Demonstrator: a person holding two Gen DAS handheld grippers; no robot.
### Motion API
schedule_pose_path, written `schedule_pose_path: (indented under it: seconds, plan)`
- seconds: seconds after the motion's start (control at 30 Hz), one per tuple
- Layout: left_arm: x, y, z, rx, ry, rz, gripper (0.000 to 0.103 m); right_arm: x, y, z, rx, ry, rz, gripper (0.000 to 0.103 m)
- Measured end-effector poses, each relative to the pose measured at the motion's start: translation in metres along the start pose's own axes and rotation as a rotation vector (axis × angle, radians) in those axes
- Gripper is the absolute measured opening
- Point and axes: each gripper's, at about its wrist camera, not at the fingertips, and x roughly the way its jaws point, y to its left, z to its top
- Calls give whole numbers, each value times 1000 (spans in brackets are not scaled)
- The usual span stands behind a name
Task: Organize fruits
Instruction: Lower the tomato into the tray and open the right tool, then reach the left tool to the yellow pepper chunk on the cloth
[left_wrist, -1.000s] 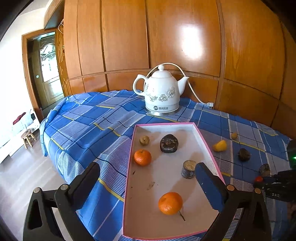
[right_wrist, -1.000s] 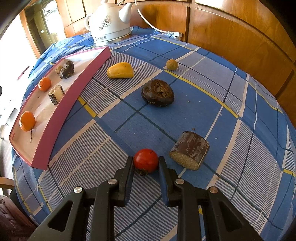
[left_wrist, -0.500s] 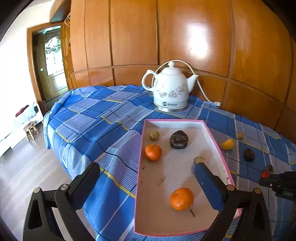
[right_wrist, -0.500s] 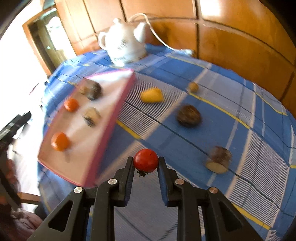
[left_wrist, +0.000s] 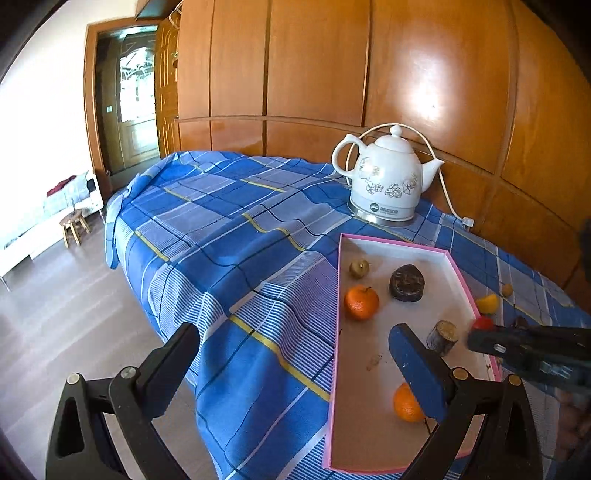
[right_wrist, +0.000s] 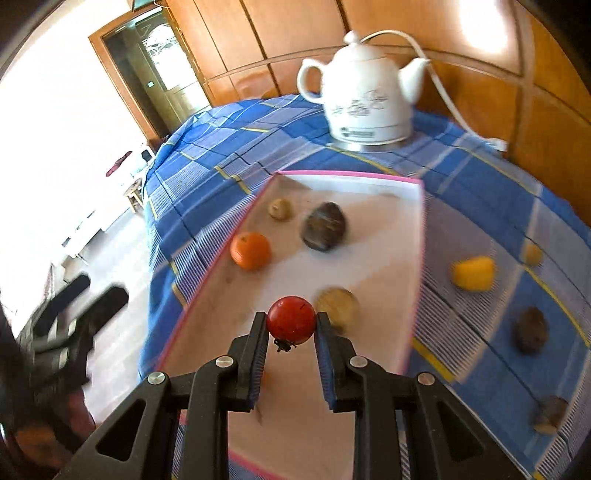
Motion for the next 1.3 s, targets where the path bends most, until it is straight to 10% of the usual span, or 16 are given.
schedule_pose_path:
  seconds: [0.3, 1.3]
  plan:
    - [7, 4, -5, -6, 31, -10, 103, 31, 9, 13, 28, 23, -6, 35]
    - [-19, -63, -19, 191, 25, -137, 103, -78, -54, -59, 60, -92, -192, 37]
